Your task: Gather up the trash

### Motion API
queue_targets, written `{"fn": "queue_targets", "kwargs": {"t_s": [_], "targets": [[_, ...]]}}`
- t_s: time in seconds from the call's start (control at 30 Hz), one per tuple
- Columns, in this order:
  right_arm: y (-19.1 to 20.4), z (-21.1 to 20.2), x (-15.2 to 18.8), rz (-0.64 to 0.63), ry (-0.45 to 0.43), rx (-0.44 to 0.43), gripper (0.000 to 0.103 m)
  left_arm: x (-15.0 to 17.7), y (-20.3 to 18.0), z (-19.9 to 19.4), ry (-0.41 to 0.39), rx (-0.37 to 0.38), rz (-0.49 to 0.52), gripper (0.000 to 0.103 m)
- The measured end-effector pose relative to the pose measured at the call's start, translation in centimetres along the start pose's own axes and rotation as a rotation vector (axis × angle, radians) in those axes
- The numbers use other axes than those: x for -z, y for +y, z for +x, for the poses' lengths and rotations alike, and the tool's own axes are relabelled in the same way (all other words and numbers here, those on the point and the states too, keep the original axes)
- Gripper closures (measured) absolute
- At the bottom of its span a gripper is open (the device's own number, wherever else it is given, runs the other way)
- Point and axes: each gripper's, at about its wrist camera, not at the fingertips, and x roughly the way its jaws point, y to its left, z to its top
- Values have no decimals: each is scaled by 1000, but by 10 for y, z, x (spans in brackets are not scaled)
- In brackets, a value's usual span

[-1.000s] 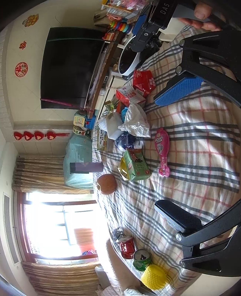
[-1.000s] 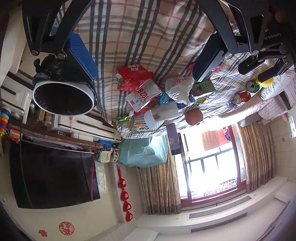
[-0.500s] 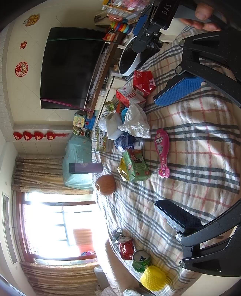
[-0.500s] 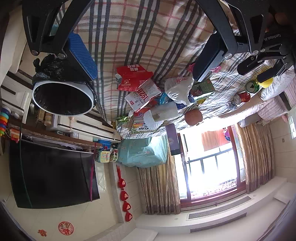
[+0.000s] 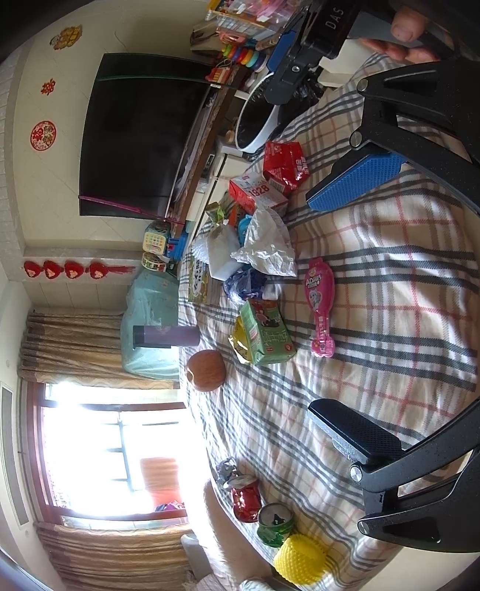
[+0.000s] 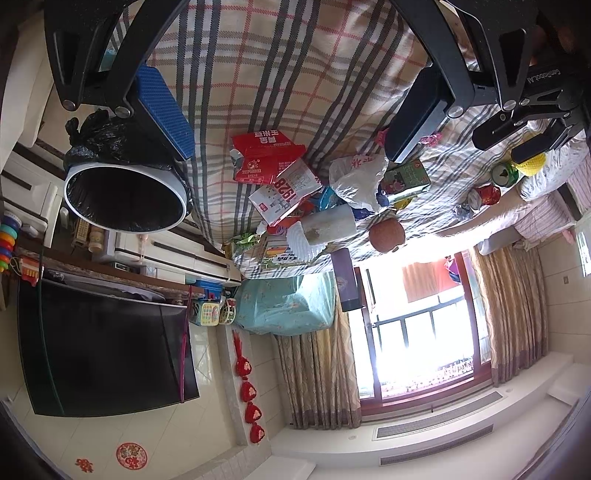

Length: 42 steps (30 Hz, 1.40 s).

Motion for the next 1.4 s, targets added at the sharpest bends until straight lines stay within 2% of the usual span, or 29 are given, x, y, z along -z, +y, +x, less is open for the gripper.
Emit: {"fn": "queue_targets", "kwargs": {"t_s": [0.27,0.5,0.8,1.1,1.2,1.27,1.4], "targets": [[-1,5,2,-5,22,2,0,2,6,9,23,19,4,0],[-6,18,4,-1,64,3,0,4,18,33,96,83,21,0],[-15,43,9,13,144,9,0,5,22,63,169,149,146,0],[-19,69,6,11,204,2,0,-4,25,97,241,211,340,0],[-21,79,6,18,226,-3,0,-3,27,110,266,201,408,0],[-23,84,6,23,238,-6,0,-2,30,121,297,194,431,0],[-27,98,5,29,277,1,1,2,30,136,359,235,449,0]]}}
